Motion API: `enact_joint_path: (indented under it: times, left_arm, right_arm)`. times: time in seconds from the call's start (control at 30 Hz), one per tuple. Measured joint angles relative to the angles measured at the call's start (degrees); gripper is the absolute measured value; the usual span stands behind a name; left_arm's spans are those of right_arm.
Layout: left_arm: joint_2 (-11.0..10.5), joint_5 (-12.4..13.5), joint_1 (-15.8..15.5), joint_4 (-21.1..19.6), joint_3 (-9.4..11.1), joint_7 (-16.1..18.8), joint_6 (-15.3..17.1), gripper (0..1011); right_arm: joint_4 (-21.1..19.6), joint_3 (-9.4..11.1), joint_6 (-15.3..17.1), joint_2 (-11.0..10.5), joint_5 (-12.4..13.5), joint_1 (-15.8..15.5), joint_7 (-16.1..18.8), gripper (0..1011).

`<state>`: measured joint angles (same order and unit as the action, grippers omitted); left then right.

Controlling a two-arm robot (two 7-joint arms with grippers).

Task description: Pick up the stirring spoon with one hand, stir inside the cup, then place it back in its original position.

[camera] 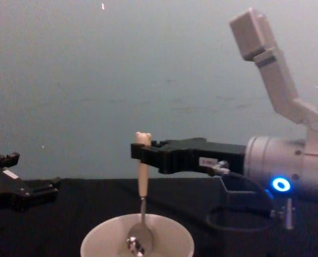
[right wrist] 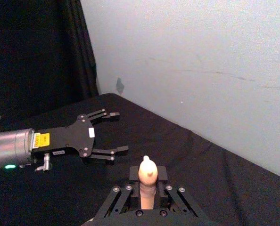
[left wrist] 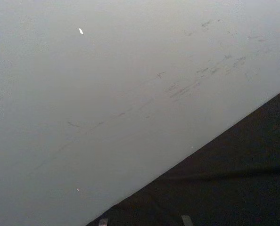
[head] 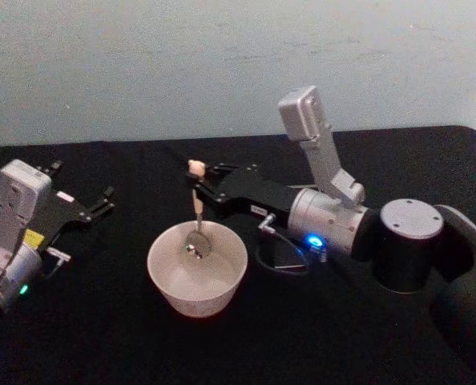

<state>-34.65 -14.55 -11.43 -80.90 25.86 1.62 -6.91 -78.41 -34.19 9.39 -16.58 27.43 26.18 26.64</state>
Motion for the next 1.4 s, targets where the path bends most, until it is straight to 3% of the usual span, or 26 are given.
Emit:
enact_joint_path:
  times: [0.37, 0.53, 0.8, 1.17, 1.4]
  left_arm:
    - [0.00, 0.00, 0.00, 0.00, 0.00, 0.00, 0.00, 1001]
    - [0.00, 0.00, 0.00, 0.00, 0.00, 0.00, 0.00, 1001]
    - [0.00, 0.00, 0.00, 0.00, 0.00, 0.00, 0.00, 1001]
    - [0.00, 0.00, 0.00, 0.00, 0.00, 0.00, 0.00, 1001]
    - [0.00, 0.00, 0.00, 0.00, 0.00, 0.00, 0.00, 1001]
  right_arm:
    - [-5.86, 2.43, 2.14, -5.09, 2.92, -3.38, 1.88, 224]
    - [-8.84, 2.51, 2.98, -7.77, 4.23, -5.18, 3.13, 224]
    - [-12.19, 1.44, 3.30, -9.99, 5.75, -6.92, 4.40, 224]
    - [-12.11, -1.57, 2.53, -8.48, 5.17, -6.47, 3.62, 225]
    - [-8.89, -3.15, 2.06, -5.01, 3.88, -4.44, 2.29, 224]
